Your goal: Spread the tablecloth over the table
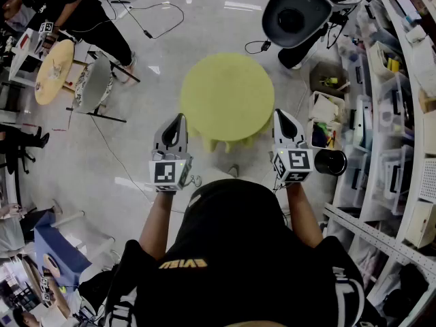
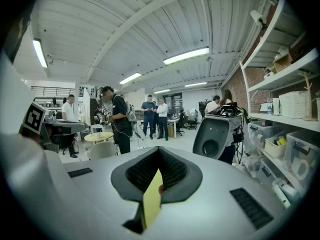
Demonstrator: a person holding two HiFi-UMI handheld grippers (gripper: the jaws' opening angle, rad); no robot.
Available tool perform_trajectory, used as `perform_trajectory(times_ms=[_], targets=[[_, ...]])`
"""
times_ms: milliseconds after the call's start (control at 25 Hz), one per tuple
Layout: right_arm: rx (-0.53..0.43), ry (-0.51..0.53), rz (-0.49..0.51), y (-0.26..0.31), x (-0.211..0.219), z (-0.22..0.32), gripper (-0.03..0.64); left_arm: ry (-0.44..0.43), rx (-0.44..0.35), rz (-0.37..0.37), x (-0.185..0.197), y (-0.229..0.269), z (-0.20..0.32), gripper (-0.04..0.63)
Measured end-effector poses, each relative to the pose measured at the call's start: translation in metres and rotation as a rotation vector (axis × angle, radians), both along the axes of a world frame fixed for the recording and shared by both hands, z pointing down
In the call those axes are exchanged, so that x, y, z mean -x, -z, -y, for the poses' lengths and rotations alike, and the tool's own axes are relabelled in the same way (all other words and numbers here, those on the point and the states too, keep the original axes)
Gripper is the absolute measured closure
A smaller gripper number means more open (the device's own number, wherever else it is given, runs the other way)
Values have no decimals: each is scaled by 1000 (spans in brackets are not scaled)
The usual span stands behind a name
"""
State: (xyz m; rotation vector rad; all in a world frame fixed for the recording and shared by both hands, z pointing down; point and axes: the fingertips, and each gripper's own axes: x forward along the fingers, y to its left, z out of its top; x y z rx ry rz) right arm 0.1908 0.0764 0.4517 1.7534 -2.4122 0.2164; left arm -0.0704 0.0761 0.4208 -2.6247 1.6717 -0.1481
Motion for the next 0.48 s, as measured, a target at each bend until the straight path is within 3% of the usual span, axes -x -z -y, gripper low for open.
perform_trajectory(times_ms=[200, 280, 360, 480], targets=[[38, 29, 1, -23, 3, 12, 615, 19, 7, 23, 4, 10, 1, 578], [136, -14, 0, -59, -9, 13, 615, 58, 43, 39, 11, -3, 0, 578], [238, -66, 72, -80, -16, 1, 615, 133, 70, 31, 28, -6, -7, 578], [255, -4, 77, -89, 2, -8, 615, 133, 66, 56, 43, -2, -4, 578]])
